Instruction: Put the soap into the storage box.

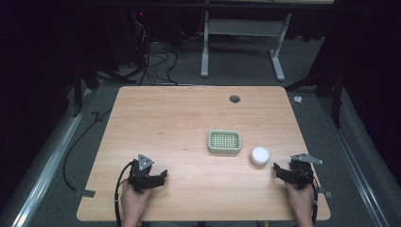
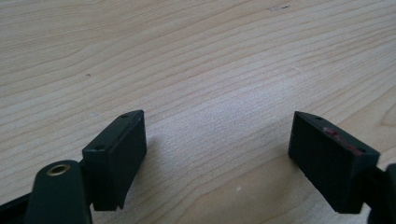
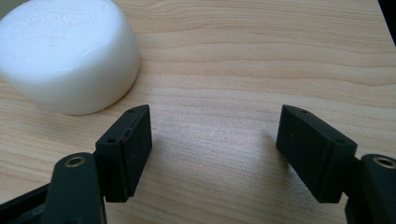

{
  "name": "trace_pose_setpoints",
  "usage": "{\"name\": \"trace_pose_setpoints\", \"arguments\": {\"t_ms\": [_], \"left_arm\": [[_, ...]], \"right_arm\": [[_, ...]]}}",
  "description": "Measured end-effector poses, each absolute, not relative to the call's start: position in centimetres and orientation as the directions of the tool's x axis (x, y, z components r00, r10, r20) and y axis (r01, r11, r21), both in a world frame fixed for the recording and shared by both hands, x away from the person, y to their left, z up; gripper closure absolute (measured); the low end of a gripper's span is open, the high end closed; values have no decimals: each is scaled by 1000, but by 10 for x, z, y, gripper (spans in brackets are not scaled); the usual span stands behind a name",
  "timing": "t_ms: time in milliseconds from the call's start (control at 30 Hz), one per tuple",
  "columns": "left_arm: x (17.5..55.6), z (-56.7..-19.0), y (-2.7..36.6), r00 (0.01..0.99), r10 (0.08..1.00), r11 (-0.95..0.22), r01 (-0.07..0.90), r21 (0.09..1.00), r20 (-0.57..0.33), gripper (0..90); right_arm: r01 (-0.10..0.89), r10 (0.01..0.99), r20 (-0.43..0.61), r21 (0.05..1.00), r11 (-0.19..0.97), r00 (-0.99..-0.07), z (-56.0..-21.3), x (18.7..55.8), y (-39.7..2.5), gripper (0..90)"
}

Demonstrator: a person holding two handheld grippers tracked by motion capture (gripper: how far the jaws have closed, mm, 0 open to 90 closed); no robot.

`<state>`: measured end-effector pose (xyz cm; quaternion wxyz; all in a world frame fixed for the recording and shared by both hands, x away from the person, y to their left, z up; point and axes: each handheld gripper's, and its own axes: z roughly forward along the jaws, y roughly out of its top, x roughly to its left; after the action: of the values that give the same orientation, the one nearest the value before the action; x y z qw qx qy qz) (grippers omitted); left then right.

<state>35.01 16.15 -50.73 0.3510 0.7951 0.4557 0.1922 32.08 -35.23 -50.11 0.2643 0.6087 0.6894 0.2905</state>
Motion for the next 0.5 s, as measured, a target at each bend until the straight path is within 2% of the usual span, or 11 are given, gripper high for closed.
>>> {"name": "trace_pose_setpoints", "arguments": {"t_ms": [500], "left_arm": [[350,-507,162,511,860,-339,591,732,-14,196]], "right_arm": [[686,993,-13,722,93,-121,-501,321,-352,273]]}}
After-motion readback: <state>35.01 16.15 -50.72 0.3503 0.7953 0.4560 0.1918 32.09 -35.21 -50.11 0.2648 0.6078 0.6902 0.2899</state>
